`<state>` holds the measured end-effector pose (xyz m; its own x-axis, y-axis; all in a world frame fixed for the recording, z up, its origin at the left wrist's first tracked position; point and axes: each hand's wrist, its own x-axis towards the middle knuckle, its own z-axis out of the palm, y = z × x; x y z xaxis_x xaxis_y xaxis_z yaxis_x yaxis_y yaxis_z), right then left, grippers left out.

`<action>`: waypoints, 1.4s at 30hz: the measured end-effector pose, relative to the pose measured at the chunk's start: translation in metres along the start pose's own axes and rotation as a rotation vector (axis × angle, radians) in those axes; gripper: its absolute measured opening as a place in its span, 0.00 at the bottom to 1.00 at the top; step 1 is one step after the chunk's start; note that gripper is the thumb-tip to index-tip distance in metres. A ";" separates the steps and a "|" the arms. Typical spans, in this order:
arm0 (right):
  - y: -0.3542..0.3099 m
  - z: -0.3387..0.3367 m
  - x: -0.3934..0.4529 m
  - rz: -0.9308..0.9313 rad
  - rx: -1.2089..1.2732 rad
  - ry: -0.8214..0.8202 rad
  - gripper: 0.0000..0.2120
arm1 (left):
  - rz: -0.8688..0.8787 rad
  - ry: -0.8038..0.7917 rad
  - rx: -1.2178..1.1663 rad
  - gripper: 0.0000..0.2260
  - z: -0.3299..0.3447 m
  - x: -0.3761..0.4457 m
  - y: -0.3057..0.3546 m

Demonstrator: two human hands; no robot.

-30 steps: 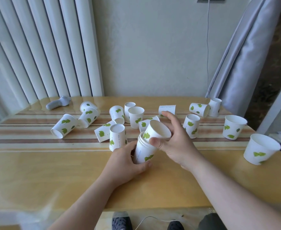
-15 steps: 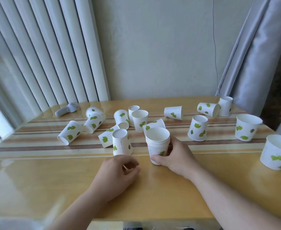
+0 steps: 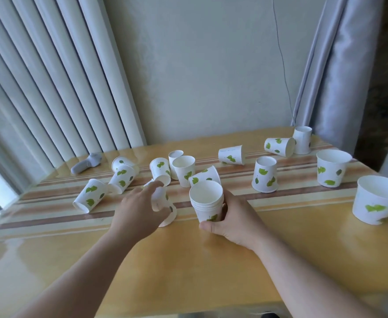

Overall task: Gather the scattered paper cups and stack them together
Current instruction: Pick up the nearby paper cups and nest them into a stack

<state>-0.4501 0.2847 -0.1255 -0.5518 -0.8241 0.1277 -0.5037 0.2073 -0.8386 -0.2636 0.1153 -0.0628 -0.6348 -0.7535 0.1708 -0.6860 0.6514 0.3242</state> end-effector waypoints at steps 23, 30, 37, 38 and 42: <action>0.007 0.005 0.006 -0.020 -0.010 0.029 0.33 | 0.154 -0.222 -0.860 0.44 0.017 0.001 0.045; 0.006 0.004 0.007 0.015 -0.002 0.019 0.29 | -0.193 0.242 -0.252 0.30 0.009 0.036 -0.039; 0.005 0.003 0.005 0.026 0.005 0.013 0.29 | -0.213 0.007 0.047 0.34 0.024 0.053 -0.052; 0.004 0.003 0.005 0.028 0.008 0.011 0.29 | -0.222 0.044 0.019 0.34 0.024 0.049 -0.049; 0.003 0.002 0.005 0.024 0.011 0.013 0.30 | -0.253 0.129 -0.304 0.43 0.018 0.027 -0.026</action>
<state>-0.4529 0.2796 -0.1285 -0.5722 -0.8120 0.1149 -0.4834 0.2209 -0.8471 -0.2694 0.0798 -0.0833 -0.3972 -0.9038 0.1593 -0.6660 0.4032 0.6276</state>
